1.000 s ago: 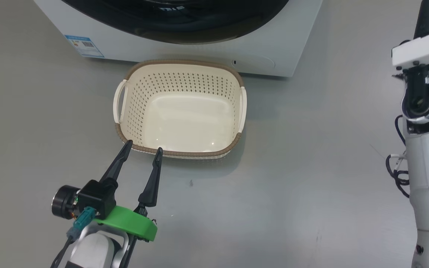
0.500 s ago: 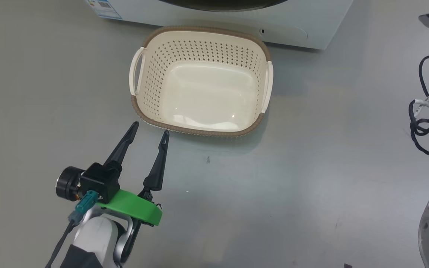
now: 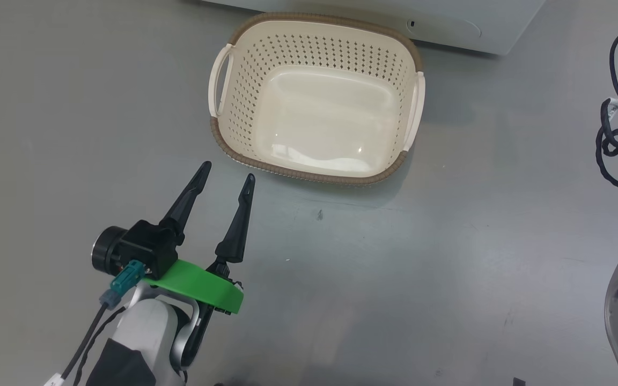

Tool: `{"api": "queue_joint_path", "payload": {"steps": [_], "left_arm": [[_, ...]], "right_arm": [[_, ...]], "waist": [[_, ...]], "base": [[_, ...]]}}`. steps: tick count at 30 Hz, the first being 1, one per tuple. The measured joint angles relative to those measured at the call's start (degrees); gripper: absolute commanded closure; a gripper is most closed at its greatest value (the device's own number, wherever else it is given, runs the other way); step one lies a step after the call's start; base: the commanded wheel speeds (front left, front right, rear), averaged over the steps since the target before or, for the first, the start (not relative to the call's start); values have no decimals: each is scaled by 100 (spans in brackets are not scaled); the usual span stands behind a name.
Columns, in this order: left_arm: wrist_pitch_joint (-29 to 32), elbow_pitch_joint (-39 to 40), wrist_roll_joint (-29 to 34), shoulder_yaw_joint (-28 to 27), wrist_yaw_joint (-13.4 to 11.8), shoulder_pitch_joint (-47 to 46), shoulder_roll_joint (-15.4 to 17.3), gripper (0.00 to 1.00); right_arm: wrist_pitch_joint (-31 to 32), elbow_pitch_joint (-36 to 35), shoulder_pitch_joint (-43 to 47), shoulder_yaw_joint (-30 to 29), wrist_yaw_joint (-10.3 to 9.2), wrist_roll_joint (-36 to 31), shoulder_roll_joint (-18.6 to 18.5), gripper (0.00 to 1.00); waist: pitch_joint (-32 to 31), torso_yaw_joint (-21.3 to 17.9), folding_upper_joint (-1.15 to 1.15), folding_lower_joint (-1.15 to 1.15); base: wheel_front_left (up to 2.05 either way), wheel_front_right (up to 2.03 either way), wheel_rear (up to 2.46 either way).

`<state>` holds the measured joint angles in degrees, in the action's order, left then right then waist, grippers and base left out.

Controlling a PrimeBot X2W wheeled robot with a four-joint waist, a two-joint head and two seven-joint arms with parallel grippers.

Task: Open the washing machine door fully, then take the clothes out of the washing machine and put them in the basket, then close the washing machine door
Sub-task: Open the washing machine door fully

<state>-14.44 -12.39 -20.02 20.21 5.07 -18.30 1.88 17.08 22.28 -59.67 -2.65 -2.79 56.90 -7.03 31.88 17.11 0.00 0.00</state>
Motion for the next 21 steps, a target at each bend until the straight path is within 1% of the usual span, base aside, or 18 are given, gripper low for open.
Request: {"api": "queue_joint_path", "payload": {"steps": [2, 9, 21], "left_arm": [[0, -5, -14, 7, 4, -2, -5, 0], [0, -48, -62, 21, 3, -43, -10, 0], [0, -78, -172, 115, 2, -53, -21, 0]], "right_arm": [[116, 47, -83, -9, -29, 82, 7, 100], [412, 253, -377, -20, -33, 409, 96, 100], [733, 492, -792, -26, -96, 577, 73, 100]], "waist": [[22, 35, 0, 0], [63, 116, 0, 0], [122, 192, 0, 0]], "base": [[0, 0, 0], [0, 0, 0], [0, 0, 0]]}}
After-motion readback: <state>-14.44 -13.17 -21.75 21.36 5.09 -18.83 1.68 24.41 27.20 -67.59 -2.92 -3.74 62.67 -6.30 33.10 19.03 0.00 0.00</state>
